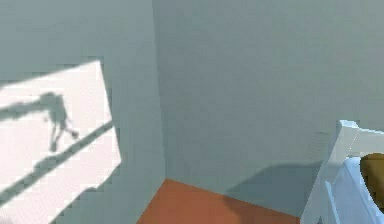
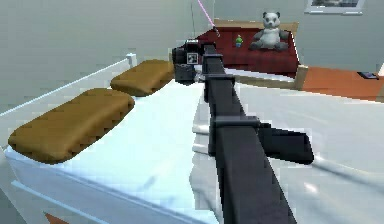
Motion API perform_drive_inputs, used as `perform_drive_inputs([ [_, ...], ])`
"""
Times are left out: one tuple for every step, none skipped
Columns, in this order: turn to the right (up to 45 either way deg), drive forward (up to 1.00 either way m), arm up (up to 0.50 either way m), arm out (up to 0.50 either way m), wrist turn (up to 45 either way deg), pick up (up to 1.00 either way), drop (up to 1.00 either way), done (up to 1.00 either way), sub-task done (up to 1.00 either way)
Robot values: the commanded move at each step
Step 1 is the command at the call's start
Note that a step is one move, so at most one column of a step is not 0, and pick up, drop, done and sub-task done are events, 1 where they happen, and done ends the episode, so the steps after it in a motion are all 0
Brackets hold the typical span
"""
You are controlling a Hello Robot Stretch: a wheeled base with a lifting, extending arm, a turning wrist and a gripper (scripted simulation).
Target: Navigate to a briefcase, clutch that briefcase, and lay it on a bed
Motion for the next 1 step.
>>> perform_drive_inputs([
  [0.0, 0.00, 0.00, -0.08, 0.0, 0.00, 0.00, 0.00, 0.00],
])
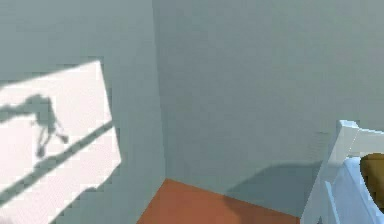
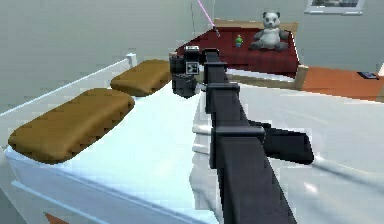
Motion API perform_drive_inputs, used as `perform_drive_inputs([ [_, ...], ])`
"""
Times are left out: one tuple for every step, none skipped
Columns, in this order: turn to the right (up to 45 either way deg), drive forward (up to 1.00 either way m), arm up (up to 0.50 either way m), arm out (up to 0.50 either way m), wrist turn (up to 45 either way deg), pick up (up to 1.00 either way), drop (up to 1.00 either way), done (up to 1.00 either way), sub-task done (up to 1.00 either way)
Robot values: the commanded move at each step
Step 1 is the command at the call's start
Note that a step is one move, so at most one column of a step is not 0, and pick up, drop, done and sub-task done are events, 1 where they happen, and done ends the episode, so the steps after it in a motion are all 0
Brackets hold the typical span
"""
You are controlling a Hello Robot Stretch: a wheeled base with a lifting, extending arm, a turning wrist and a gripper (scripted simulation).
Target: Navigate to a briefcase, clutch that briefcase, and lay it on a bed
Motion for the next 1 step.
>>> perform_drive_inputs([
  [0.0, 0.00, 0.00, 0.00, 0.0, 0.00, 0.00, 1.00, 0.00],
])
